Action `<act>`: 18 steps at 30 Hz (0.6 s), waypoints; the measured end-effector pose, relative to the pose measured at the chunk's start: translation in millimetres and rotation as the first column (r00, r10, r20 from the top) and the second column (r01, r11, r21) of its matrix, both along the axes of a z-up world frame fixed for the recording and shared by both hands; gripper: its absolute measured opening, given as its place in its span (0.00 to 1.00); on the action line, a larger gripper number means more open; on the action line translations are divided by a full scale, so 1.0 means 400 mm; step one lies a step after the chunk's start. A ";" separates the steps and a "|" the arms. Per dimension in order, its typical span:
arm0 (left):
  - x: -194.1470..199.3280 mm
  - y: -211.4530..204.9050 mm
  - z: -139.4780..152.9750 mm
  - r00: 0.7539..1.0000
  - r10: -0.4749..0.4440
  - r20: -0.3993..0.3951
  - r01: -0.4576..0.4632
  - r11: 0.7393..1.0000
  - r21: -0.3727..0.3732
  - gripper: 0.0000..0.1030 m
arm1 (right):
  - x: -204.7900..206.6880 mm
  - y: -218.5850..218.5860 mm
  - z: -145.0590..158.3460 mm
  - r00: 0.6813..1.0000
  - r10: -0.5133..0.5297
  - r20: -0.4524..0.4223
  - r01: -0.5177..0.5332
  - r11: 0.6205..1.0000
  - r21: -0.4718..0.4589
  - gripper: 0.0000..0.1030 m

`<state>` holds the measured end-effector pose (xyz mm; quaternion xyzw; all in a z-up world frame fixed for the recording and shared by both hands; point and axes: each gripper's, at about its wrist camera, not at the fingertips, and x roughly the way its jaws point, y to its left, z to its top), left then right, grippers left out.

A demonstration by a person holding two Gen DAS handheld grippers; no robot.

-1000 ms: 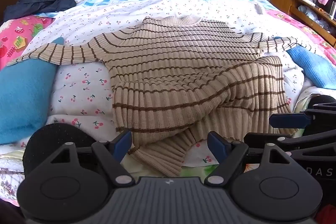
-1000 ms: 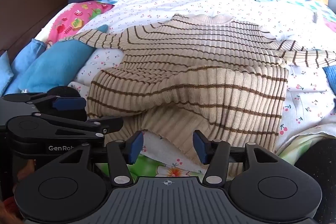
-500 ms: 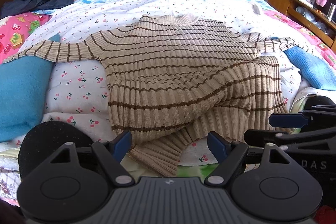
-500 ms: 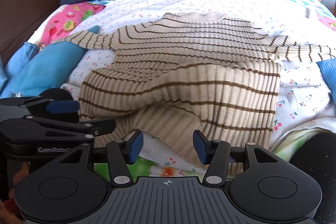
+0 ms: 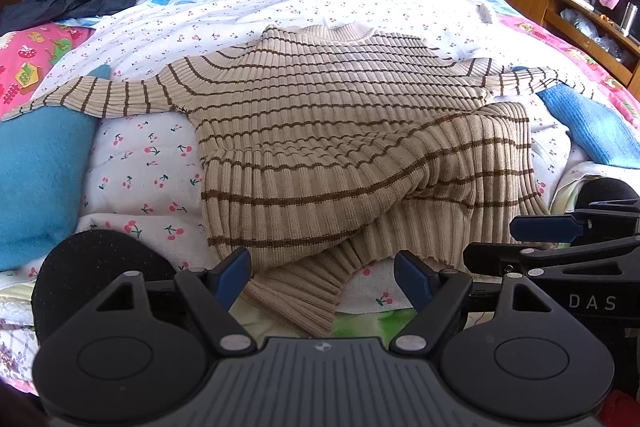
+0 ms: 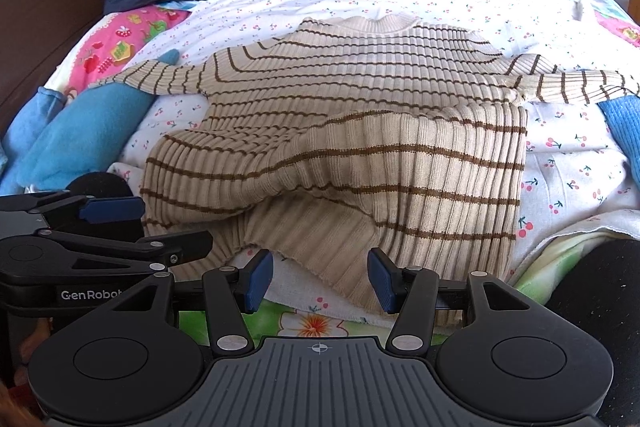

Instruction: Fold small clothes

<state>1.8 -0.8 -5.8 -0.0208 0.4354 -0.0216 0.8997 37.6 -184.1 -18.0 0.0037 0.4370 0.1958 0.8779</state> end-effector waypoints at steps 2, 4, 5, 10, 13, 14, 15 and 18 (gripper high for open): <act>0.001 -0.001 -0.001 1.000 -0.001 -0.005 0.001 1.000 0.001 0.80 | 0.001 0.001 -0.001 1.000 -0.001 -0.004 0.001 1.000 -0.001 0.51; 0.002 -0.003 -0.003 1.000 -0.001 -0.007 0.001 1.000 0.004 0.80 | 0.002 0.000 -0.003 1.000 -0.001 -0.007 0.001 1.000 -0.001 0.51; 0.003 -0.003 -0.003 1.000 -0.001 -0.009 0.001 1.000 0.005 0.80 | 0.002 0.000 -0.004 1.000 -0.001 -0.008 0.001 1.000 -0.001 0.51; 0.004 -0.005 -0.006 1.000 -0.002 -0.015 0.002 1.000 0.011 0.80 | 0.003 0.001 -0.005 1.000 0.001 -0.010 -0.001 1.000 -0.003 0.51; 0.005 -0.006 -0.006 1.000 -0.002 -0.018 0.002 1.000 0.013 0.80 | 0.003 0.001 -0.005 1.000 0.001 -0.010 -0.001 1.000 -0.003 0.51; 0.005 -0.005 -0.007 1.000 -0.002 -0.019 0.003 1.000 0.014 0.80 | 0.003 0.001 -0.005 1.000 0.001 -0.011 -0.001 1.000 -0.003 0.51; 0.005 -0.005 -0.007 1.000 -0.003 -0.020 0.003 1.000 0.015 0.80 | 0.003 0.001 -0.005 1.000 0.001 -0.010 -0.001 1.000 -0.003 0.51; 0.006 -0.006 -0.008 1.000 -0.003 -0.023 0.003 1.000 0.017 0.80 | 0.003 0.002 -0.005 1.000 0.002 -0.010 -0.002 1.000 -0.003 0.51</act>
